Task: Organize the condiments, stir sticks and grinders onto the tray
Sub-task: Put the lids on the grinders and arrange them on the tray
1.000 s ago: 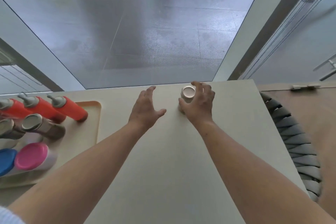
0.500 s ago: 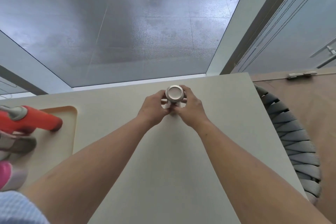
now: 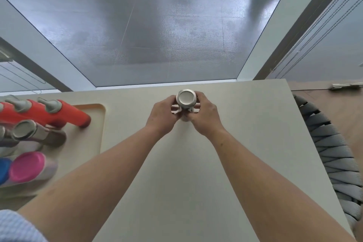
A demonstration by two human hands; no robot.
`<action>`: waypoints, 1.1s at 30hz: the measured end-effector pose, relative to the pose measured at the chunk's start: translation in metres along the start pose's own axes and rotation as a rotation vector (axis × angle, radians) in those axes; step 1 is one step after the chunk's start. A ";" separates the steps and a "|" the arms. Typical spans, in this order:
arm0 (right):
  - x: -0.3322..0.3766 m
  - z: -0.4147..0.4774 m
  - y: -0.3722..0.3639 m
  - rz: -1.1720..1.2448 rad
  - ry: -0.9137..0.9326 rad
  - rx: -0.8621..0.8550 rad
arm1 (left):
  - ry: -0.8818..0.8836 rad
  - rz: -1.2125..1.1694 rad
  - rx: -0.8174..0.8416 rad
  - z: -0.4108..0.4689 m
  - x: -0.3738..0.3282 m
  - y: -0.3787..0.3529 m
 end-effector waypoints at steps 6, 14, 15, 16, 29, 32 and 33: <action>0.032 -0.026 -0.062 -0.005 0.048 0.073 | 0.070 0.010 -0.103 -0.049 0.024 0.056; 0.074 -0.064 -0.169 0.006 0.116 0.175 | 0.165 0.024 -0.259 -0.121 0.075 0.138; 0.077 -0.068 -0.179 0.007 0.124 0.182 | 0.181 0.018 -0.269 -0.129 0.080 0.145; 0.081 -0.073 -0.193 0.007 0.127 0.194 | 0.195 0.012 -0.284 -0.138 0.087 0.155; 0.096 -0.106 -0.302 -0.076 0.135 0.258 | 0.267 -0.065 -0.329 -0.205 0.146 0.213; 0.092 -0.108 -0.312 -0.088 0.113 0.252 | 0.275 -0.069 -0.293 -0.210 0.152 0.214; 0.093 -0.108 -0.314 -0.086 0.113 0.247 | 0.277 -0.077 -0.286 -0.211 0.153 0.215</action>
Point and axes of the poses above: each hand's wrist, its own z-axis towards the middle knuckle, its own y-axis out of the back of the hand, x = y × z, the point moved 4 cm from there along z, towards the middle knuckle, and after that the axes turned 15 degrees about -y, right-handed, at the moved point
